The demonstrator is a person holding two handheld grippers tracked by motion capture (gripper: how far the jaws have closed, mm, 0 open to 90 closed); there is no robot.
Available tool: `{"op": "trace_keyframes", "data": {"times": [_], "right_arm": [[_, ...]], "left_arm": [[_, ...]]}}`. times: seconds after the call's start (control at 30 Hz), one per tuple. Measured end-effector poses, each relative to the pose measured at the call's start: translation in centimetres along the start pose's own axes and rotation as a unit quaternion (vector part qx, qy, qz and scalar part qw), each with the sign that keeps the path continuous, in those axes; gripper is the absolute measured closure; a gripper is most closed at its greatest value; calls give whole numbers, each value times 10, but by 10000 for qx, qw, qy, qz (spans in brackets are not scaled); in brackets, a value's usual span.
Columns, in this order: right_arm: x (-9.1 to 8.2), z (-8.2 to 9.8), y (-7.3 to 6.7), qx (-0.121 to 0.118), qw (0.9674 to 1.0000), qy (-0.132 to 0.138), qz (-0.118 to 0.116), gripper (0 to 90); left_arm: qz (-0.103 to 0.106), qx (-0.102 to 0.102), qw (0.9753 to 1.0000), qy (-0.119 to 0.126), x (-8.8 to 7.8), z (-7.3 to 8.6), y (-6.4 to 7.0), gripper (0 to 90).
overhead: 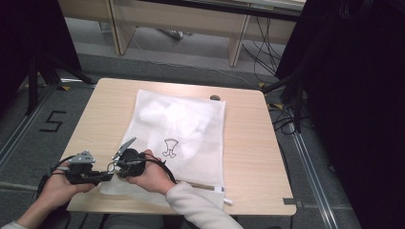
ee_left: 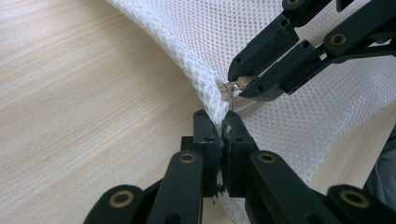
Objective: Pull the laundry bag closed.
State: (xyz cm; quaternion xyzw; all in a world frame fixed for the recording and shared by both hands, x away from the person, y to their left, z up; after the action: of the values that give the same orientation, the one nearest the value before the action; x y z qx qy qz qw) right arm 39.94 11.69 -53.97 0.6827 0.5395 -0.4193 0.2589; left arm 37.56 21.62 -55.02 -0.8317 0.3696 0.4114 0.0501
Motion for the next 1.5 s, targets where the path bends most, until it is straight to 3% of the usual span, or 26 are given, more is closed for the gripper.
{"op": "trace_keyframes", "data": {"times": [0.17, 0.23, 0.4, 0.43, 0.53, 0.77, 0.97, 1.07, 1.1, 1.3, 1.37, 1.4, 1.5], "right_arm": [[-1, 2, -1, 108, 9999, -67, -7, 823], [0, 2, -1, 11, 10000, -24, -7, 823], [0, 7, 1, 72, 9999, -109, 27, 823], [-1, 8, 0, 187, 9997, -174, 15, 823], [0, 7, 0, 79, 9999, -114, 8, 823], [-2, 10, 0, 85, 9998, -185, -13, 823], [-1, 13, 0, 70, 9997, -243, -20, 823], [-1, 15, 0, 172, 9995, -267, -4, 823], [-2, 16, 1, 76, 9996, -282, -36, 823], [-4, 18, 1, 122, 9995, -292, 8, 823], [-3, 17, 1, 82, 9996, -267, -26, 823], [-4, 18, 1, 74, 9996, -262, -29, 823], [-5, 21, 1, 170, 9994, -311, 3, 823]], "left_arm": [[-29, 54, 10000, 44, -1, 0, -1, 857], [-29, 43, 10000, 73, 0, -1, -1, 857], [-28, -5, 10000, 68, -1, -1, -1, 856], [-29, 34, 10000, 80, 0, -1, -1, 856], [-28, 48, 9999, 92, -1, -1, -1, 856], [-30, 43, 9999, 88, -1, -1, -1, 856], [33, -61, 9999, 86, -2, -1, 0, 855], [19, -90, 9998, 171, -1, -2, 0, 855], [18, -97, 9999, 127, -2, -2, 0, 855], [12, -172, 9997, 187, -1, -3, 1, 854], [18, -114, 9998, 171, -2, -3, 0, 855], [21, -188, 9996, 192, -1, -3, 1, 854], [-19, -49, 9999, 141, -3, -2, -2, 854]]}}
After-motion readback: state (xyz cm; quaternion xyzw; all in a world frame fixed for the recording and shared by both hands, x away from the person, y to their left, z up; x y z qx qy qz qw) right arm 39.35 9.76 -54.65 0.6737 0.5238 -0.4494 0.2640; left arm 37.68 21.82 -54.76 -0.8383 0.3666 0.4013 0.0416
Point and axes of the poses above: each handheld gripper's, and its own axes: x roughly forward along the jaws, z roughly out of its underside, y roughly to its right, the point moved 8 cm from there along x, roughly forward along the jaws, and after that the axes turned 4 degrees about -y, right-handed, at the moved point
